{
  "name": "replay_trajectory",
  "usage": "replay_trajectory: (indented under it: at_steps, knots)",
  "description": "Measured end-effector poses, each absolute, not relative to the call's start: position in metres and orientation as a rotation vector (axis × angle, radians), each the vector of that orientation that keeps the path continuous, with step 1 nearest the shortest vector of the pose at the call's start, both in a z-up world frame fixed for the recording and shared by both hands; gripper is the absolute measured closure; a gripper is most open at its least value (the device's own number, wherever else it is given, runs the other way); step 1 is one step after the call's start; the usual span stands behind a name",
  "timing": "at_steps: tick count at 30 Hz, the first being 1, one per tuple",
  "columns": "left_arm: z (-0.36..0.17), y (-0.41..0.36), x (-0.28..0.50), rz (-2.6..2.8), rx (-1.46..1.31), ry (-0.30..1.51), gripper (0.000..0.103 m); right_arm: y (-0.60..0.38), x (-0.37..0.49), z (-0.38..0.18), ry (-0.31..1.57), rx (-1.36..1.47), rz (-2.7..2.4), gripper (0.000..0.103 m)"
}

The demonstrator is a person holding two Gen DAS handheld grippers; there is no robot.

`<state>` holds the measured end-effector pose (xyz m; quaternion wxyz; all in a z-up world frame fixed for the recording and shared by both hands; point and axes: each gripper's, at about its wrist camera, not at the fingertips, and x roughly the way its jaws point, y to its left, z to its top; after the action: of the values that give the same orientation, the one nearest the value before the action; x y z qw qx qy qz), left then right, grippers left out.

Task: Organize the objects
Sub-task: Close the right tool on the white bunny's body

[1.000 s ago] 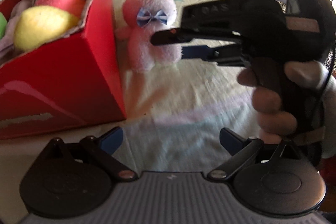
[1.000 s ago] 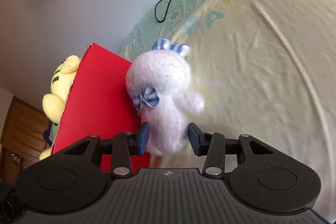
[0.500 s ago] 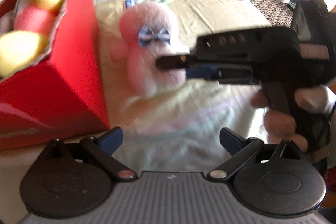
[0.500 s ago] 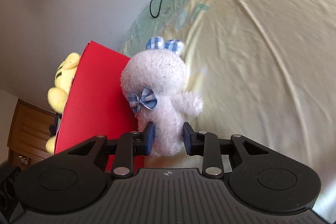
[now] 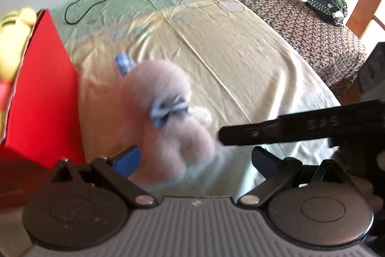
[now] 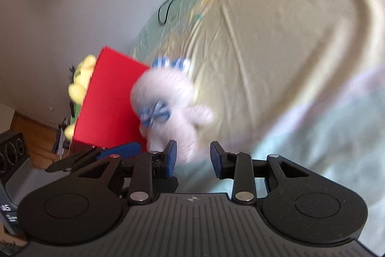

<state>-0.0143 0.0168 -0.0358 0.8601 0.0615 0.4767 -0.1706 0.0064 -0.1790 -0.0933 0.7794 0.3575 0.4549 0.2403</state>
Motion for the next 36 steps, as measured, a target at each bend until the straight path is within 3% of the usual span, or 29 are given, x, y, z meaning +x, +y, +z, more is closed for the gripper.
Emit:
replay_trajectory:
  at_steps: [8,12,19,21,26,31,36]
  knots:
    - [-0.049,0.027,0.018,-0.257,0.086,1.020,0.006,-0.174,0.039,-0.093,0.968,0.839,0.518,0.067]
    - [-0.060,0.036,0.034,-0.246,0.044,1.065,0.017,-0.148,0.060,-0.100,1.016,0.807,0.560,0.062]
    - [-0.069,0.040,0.052,-0.209,0.083,1.084,0.018,-0.125,0.080,-0.104,1.020,0.778,0.643,0.057]
    - [-0.070,0.037,0.053,-0.203,0.096,1.078,0.014,-0.126,0.083,-0.107,1.020,0.799,0.655,0.057]
    - [-0.070,0.036,0.055,-0.215,0.105,1.082,0.014,-0.131,0.085,-0.110,1.027,0.824,0.671,0.061]
    - [-0.067,0.027,0.051,-0.234,0.140,1.076,0.015,-0.138,0.079,-0.108,1.039,0.847,0.678,0.082]
    - [-0.061,0.004,0.035,-0.279,0.234,1.026,0.015,-0.156,0.068,-0.104,1.061,0.841,0.640,0.089]
